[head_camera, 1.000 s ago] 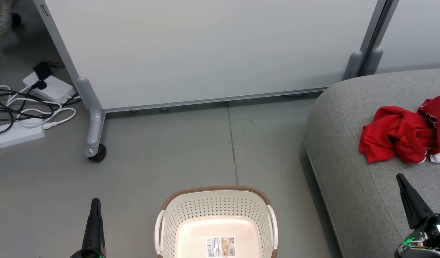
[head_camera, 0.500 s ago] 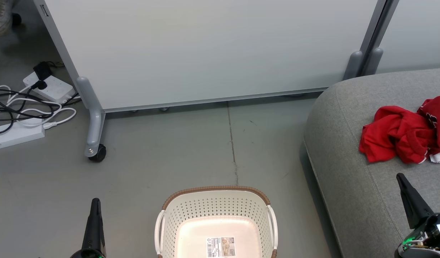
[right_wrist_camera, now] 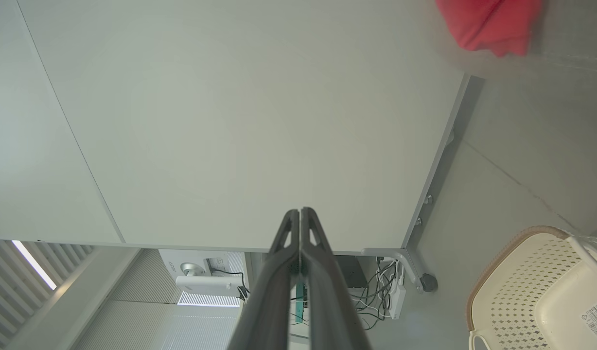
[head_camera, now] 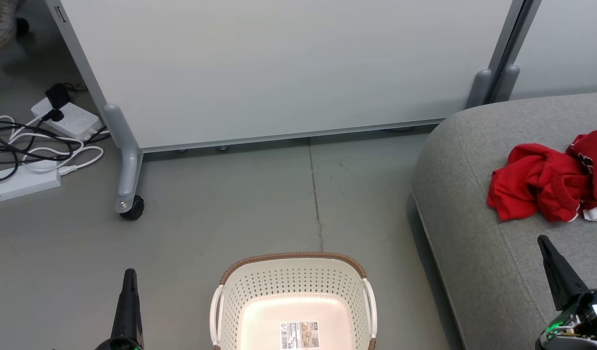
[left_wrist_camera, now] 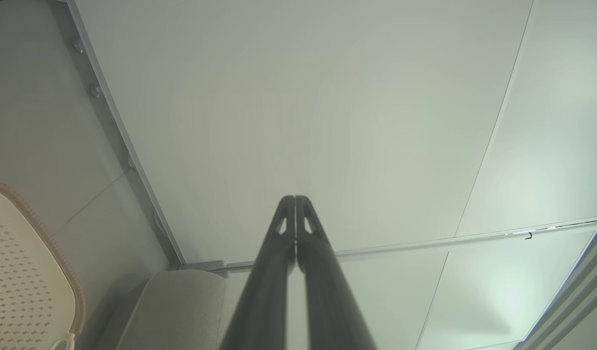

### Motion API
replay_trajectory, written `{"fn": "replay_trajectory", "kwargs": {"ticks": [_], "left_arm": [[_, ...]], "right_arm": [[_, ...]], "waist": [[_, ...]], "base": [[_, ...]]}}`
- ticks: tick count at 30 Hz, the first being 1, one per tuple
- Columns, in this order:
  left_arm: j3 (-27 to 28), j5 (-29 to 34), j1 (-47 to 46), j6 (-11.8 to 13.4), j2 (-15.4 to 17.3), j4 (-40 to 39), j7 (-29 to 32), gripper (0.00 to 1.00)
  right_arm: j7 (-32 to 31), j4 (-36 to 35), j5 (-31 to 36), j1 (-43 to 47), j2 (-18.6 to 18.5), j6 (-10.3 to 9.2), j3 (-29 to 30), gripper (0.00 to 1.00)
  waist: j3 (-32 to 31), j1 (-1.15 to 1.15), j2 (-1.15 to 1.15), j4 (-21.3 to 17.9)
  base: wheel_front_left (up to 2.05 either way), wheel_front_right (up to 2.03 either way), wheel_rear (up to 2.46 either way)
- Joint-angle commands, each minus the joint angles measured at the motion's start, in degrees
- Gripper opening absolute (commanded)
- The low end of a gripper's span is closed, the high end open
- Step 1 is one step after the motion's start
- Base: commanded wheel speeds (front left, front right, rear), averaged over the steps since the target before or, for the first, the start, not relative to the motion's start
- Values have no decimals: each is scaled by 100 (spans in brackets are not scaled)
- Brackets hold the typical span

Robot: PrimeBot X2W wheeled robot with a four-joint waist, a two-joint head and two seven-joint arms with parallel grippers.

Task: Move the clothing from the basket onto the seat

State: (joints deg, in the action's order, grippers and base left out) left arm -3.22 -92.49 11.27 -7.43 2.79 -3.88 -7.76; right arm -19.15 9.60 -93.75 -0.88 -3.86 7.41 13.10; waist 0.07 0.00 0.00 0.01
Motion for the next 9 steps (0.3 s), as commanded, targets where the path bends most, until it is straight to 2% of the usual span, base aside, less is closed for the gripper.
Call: {"fn": "replay_trajectory", "kwargs": {"ticks": [1,9], "left_arm": [[24,-9,23,-25,12,-20,7,0],[24,-9,23,-25,12,-20,8,0]], "right_arm": [[-31,2,2,-58,-12,15,31,0],[-41,3,14,-61,-4,15,39,0]], "waist": [[0,0,0,0],[0,0,0,0]], "base": [[0,0,0],[0,0,0]]}}
